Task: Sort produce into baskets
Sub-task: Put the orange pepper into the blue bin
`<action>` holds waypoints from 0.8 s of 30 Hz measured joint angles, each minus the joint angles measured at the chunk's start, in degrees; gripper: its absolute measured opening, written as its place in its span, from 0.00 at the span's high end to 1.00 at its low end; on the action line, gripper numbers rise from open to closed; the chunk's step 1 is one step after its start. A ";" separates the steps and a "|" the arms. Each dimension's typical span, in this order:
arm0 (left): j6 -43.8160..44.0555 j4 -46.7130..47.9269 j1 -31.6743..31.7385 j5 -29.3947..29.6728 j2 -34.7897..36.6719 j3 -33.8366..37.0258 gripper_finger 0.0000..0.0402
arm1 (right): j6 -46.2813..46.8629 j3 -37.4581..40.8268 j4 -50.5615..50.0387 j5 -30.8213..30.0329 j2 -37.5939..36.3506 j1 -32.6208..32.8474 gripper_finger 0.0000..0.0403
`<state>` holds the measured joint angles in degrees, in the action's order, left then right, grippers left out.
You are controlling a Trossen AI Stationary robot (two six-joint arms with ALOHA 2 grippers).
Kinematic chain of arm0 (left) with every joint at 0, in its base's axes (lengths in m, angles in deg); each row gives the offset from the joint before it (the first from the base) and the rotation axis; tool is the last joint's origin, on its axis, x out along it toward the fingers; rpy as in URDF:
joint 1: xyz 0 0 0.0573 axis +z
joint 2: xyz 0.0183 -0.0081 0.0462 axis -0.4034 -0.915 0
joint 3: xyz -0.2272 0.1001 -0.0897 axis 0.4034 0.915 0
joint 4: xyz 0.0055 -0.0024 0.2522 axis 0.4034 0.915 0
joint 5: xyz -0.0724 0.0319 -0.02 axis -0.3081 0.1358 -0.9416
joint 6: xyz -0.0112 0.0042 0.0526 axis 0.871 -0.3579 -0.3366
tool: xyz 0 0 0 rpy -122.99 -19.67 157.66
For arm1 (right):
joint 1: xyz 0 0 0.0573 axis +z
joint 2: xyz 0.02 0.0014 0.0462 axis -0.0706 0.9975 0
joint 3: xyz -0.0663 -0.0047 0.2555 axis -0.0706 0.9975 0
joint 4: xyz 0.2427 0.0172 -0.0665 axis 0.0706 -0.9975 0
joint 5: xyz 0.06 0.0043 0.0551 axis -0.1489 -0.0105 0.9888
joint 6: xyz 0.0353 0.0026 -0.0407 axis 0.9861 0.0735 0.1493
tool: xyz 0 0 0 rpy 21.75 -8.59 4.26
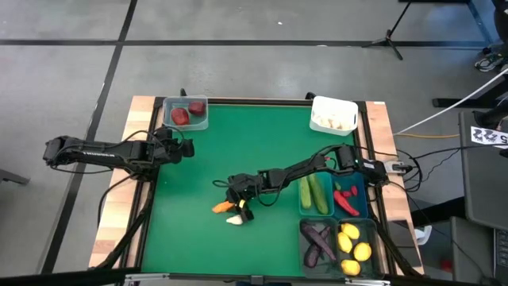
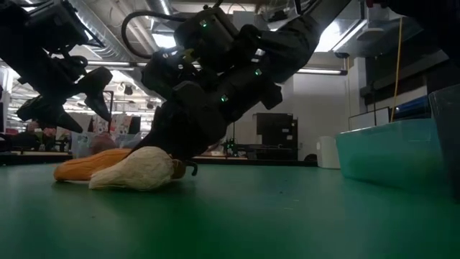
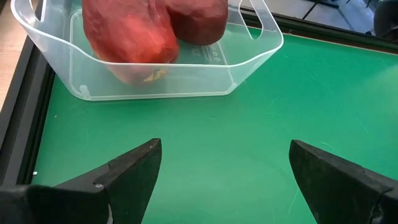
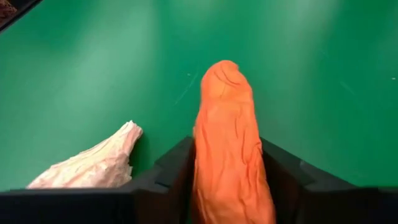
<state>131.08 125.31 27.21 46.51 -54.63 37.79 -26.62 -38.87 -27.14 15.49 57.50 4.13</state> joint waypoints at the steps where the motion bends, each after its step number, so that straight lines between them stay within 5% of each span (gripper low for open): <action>1: -0.02 0.00 0.00 0.00 0.00 0.00 0.14 | 0.07 0.00 0.00 0.27 0.00 -0.02 0.66; 5: -0.02 0.00 0.00 0.00 0.00 0.00 0.14 | 0.11 0.00 -0.06 0.22 0.00 -0.04 0.75; 14: -0.24 0.22 0.00 0.00 0.00 0.00 0.14 | -0.01 0.24 -2.82 0.42 -2.27 -0.02 0.69; 24: -0.48 0.48 -0.02 0.00 0.00 0.00 0.14 | -1.62 0.22 -5.31 0.45 -6.33 -1.24 0.75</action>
<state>130.60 125.79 27.19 46.51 -54.63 37.79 -28.25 -38.65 -32.45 15.94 51.17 2.90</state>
